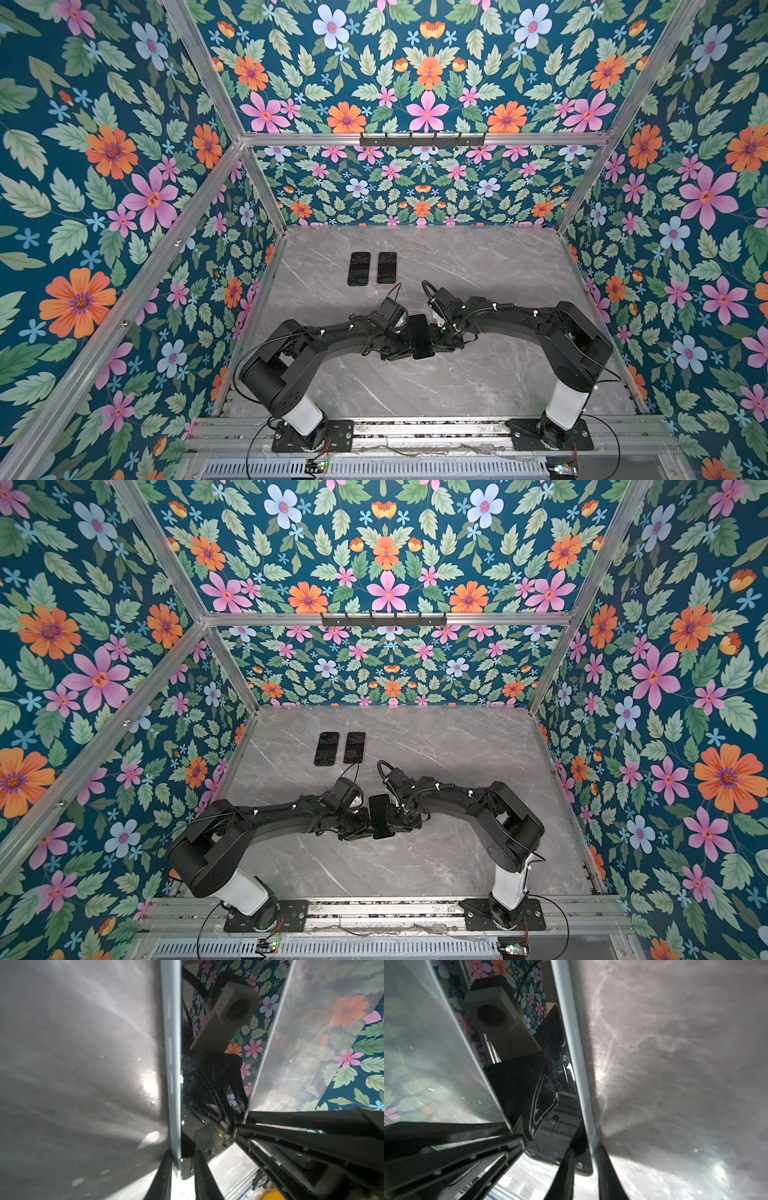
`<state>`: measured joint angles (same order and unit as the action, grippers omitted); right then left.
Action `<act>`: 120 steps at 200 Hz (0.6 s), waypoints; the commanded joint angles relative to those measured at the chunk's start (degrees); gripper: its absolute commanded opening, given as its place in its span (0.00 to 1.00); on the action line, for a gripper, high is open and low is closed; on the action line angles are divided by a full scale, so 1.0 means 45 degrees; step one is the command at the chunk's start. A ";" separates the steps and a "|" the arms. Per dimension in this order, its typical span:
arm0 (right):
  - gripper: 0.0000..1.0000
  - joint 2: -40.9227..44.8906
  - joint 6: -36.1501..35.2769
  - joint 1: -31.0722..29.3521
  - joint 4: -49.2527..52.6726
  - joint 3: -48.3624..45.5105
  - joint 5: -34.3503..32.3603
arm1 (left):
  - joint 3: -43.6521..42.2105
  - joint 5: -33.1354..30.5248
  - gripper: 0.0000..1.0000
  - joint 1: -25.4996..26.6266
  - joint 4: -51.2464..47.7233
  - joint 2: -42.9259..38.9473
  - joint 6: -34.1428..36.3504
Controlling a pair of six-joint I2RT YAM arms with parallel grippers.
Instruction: Put the phone into the phone case
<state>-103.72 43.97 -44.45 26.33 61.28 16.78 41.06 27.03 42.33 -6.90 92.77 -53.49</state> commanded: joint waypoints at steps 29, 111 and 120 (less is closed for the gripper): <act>0.11 -0.0413 0.0542 -0.0240 -0.0438 -0.0141 0.0379 | -0.0290 -0.0597 0.11 0.0044 0.0263 0.0378 0.0086; 0.02 0.0101 0.0816 -0.0392 -0.0575 -0.0572 0.0344 | -0.0171 -0.0732 0.09 0.0053 -0.0054 0.0012 0.0163; 0.02 0.0147 0.0768 -0.0394 -0.0406 -0.0511 0.0227 | -0.0175 -0.0751 0.09 0.0035 -0.0079 -0.0042 0.0183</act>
<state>-102.15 45.93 -45.28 24.95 59.33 14.41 40.73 27.07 42.09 -7.31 91.96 -53.45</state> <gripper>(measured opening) 0.092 0.100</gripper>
